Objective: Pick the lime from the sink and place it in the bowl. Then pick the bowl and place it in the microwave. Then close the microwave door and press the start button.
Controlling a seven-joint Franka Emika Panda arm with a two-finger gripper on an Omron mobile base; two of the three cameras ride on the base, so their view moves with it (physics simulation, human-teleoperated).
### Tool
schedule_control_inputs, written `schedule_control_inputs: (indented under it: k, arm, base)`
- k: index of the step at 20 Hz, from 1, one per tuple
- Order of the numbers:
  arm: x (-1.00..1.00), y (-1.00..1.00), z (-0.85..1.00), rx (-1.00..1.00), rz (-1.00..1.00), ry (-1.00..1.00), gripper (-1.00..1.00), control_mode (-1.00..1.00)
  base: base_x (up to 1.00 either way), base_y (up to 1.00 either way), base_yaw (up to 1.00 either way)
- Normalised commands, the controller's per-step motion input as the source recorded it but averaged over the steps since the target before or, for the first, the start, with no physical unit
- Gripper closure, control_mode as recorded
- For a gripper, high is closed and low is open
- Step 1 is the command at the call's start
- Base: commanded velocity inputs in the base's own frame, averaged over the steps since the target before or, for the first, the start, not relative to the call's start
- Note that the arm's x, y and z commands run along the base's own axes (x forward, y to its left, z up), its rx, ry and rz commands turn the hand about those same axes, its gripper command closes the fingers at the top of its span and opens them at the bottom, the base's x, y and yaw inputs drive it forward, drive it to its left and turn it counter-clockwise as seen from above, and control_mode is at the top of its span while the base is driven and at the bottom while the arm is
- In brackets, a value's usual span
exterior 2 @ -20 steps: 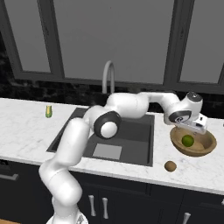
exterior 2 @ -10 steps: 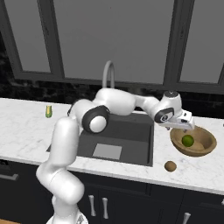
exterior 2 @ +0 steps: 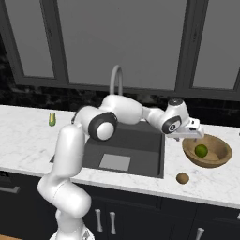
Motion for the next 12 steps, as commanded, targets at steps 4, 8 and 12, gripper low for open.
schedule_control_inputs:
  k: [4, 8, 12]
  arm:
    - [0.11, 0.0, -0.3, -0.06, 0.07, 0.13, -1.0, -1.0]
    - [0.03, -0.08, -0.24, -0.04, 0.06, 0.08, -1.0, -1.0]
    - [0.04, -0.06, -0.24, -0.03, 0.07, 0.07, -1.0, -1.0]
  base:
    - [0.0, 0.0, 0.0]
    - [0.0, 0.0, 0.0]
    - [0.0, 0.0, 0.0]
